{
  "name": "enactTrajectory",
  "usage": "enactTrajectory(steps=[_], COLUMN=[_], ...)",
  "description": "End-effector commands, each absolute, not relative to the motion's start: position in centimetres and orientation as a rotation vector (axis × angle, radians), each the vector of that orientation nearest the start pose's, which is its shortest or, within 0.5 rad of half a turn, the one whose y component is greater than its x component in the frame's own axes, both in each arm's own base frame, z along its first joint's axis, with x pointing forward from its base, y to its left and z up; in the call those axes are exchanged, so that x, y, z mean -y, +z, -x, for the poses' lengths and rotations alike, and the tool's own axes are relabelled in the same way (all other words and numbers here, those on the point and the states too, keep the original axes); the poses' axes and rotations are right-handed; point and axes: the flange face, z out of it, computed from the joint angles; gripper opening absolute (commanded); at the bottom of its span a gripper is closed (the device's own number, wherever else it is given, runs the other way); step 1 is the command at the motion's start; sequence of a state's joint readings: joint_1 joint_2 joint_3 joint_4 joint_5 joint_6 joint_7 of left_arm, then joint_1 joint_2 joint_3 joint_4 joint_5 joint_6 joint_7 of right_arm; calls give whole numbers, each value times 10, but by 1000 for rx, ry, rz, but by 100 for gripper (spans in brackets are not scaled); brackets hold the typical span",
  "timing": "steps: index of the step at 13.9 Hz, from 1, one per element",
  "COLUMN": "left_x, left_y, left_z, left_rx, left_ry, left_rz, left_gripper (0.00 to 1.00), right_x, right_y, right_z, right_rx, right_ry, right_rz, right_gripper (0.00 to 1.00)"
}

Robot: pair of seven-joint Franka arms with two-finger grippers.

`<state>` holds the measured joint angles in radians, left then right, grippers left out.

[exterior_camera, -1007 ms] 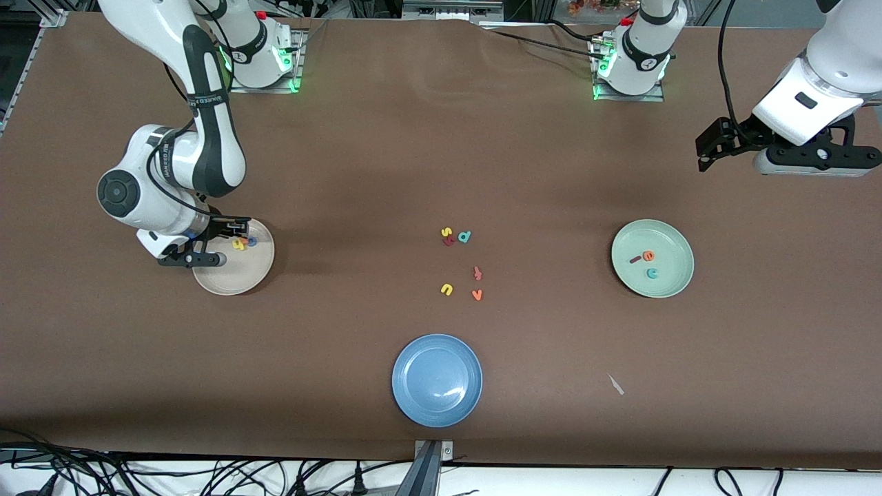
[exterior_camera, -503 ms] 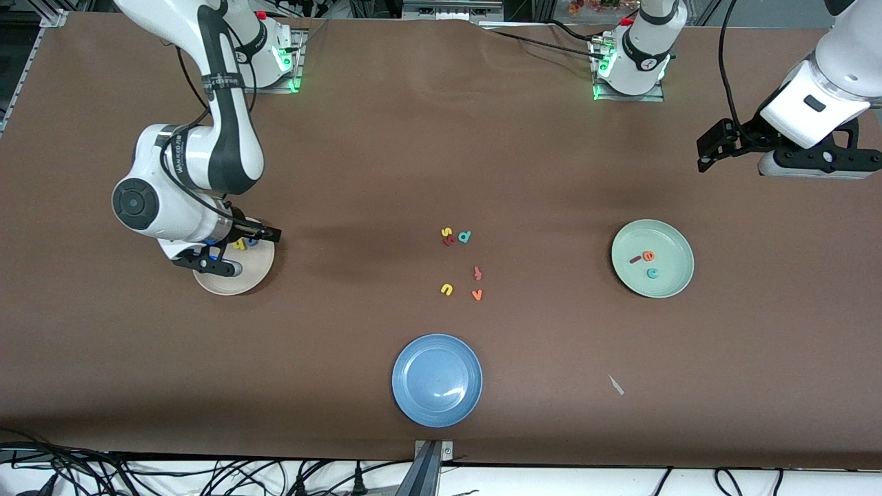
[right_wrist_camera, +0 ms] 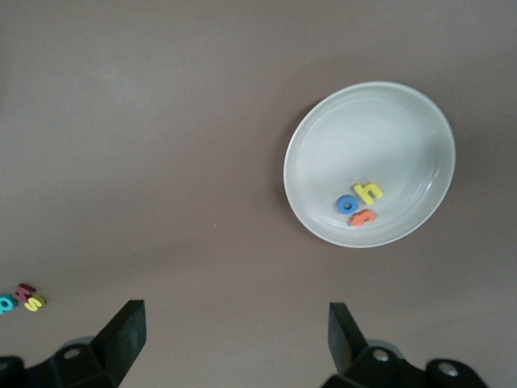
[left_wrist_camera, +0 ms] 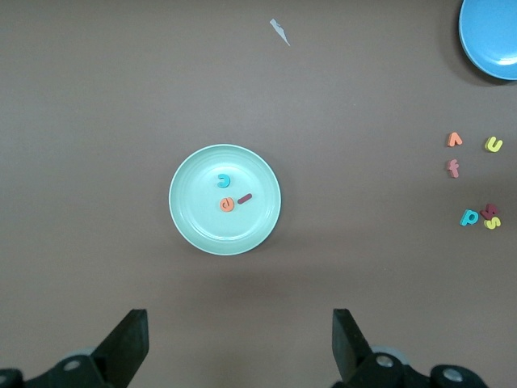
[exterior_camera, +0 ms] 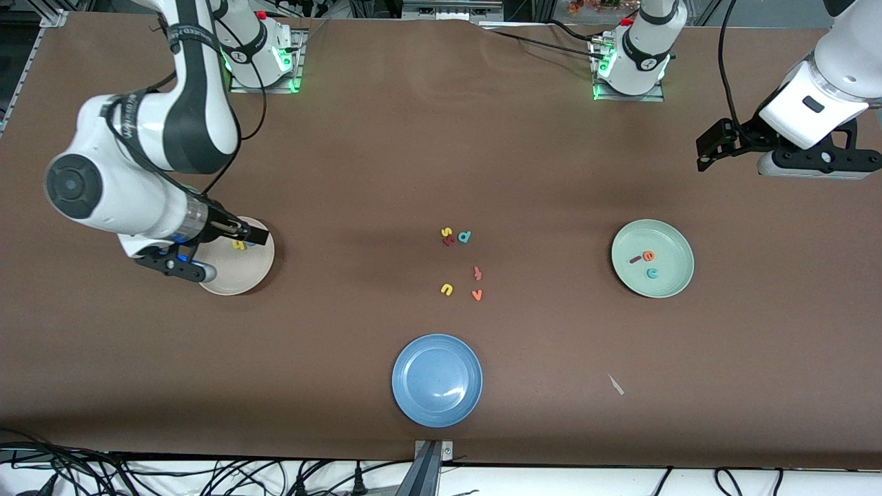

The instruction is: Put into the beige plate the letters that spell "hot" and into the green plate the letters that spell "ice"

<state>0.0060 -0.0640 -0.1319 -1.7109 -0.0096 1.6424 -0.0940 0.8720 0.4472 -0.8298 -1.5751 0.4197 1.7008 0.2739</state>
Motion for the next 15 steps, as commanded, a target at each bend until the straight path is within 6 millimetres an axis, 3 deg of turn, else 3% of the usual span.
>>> enactTrajectory(steps=[1, 3, 5, 10, 15], left_x=[75, 74, 74, 73, 73], left_y=[604, 604, 604, 604, 604], left_z=[-534, -534, -534, -534, -534], left_rx=[-50, -50, -48, -48, -48], left_ry=[14, 14, 14, 16, 16], left_rz=[3160, 3160, 3160, 3160, 3160], left_gripper=[100, 100, 100, 100, 100], right_x=[-88, -53, -42, -22, -16], right_y=[464, 480, 499, 583, 605], right_z=[-632, -631, -625, -588, -568], right_rx=[-509, -512, -449, -378, -392], right_ry=[251, 238, 201, 32, -7], right_rz=[2954, 2921, 2998, 3091, 3058], right_gripper=[100, 100, 100, 100, 100])
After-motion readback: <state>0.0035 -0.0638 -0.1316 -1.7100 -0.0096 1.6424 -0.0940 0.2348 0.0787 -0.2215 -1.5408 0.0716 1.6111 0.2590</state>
